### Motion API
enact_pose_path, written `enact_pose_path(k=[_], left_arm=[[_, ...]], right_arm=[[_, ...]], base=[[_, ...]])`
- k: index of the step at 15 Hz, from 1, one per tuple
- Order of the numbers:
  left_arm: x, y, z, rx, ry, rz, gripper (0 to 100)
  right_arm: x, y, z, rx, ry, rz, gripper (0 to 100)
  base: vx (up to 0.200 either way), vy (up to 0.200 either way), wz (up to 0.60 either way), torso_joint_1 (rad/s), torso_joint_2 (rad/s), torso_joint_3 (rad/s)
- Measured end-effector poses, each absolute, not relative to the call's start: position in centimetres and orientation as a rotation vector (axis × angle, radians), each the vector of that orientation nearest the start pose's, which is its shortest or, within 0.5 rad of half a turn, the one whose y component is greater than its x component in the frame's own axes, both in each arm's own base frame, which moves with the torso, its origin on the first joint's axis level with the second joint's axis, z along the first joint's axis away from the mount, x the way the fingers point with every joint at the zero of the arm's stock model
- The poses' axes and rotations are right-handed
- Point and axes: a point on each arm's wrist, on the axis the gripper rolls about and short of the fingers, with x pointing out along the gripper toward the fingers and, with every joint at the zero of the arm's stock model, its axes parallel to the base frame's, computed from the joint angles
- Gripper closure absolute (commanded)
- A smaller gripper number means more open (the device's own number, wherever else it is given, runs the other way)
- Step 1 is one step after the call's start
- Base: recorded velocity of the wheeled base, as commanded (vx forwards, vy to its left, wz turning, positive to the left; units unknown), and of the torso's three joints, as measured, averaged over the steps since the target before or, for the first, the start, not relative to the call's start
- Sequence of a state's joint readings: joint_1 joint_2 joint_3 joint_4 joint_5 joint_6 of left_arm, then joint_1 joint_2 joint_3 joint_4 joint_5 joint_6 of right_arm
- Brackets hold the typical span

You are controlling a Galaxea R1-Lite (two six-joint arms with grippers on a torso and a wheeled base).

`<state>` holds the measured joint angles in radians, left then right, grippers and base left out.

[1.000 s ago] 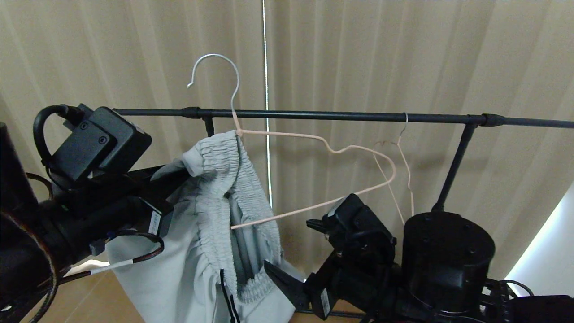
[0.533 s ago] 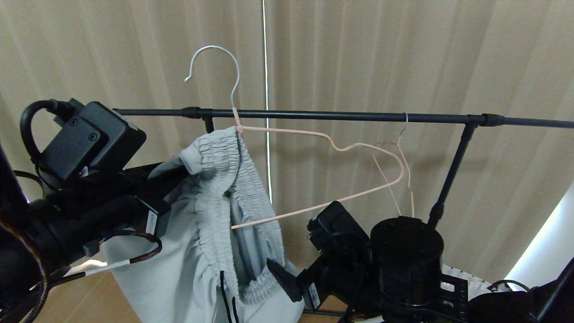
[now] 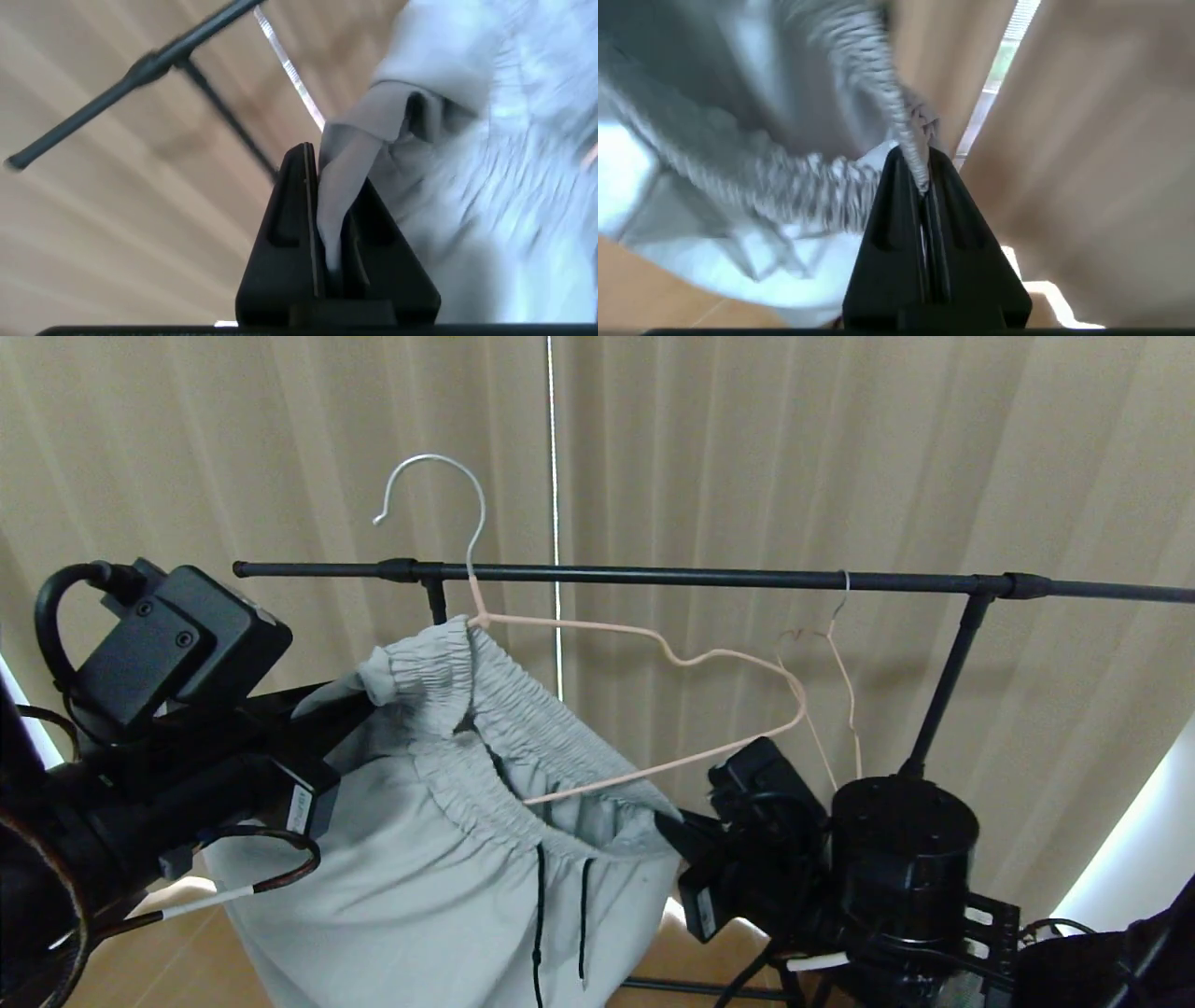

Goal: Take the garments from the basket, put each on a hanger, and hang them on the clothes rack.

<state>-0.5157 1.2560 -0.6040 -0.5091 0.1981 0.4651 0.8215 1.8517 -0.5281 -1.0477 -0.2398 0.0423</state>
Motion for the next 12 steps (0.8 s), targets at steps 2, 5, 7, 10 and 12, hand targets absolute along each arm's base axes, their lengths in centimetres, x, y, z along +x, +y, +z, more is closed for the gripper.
enact_pose_path(k=[2, 5, 7, 10, 12], left_arm=[[17.2, -8.3, 22.0, 0.541, 0.079, -0.308, 100], [17.1, -7.7, 21.5, 0.563, 0.084, -0.285, 100], [16.8, -7.3, 20.9, 0.608, 0.087, -0.277, 100], [16.6, -6.2, 20.2, 0.699, 0.106, -0.240, 100], [16.5, -5.6, 19.6, 0.733, 0.131, -0.222, 100]], right_arm=[[21.4, 18.8, 11.6, -0.084, 0.235, 0.491, 100], [23.0, 15.8, 13.3, -0.057, 0.178, 0.381, 100], [23.7, 14.9, 14.4, -0.059, 0.138, 0.344, 100], [24.2, 14.4, 15.6, -0.064, 0.106, 0.322, 100], [24.1, 14.2, 16.1, -0.077, 0.134, 0.322, 100]], base=[[0.000, 0.000, 0.00, 0.000, 0.00, 0.000], [0.000, 0.000, 0.00, 0.000, 0.00, 0.000], [0.000, 0.000, 0.00, 0.000, 0.00, 0.000], [0.000, 0.000, 0.00, 0.000, 0.00, 0.000], [0.000, 0.000, 0.00, 0.000, 0.00, 0.000]])
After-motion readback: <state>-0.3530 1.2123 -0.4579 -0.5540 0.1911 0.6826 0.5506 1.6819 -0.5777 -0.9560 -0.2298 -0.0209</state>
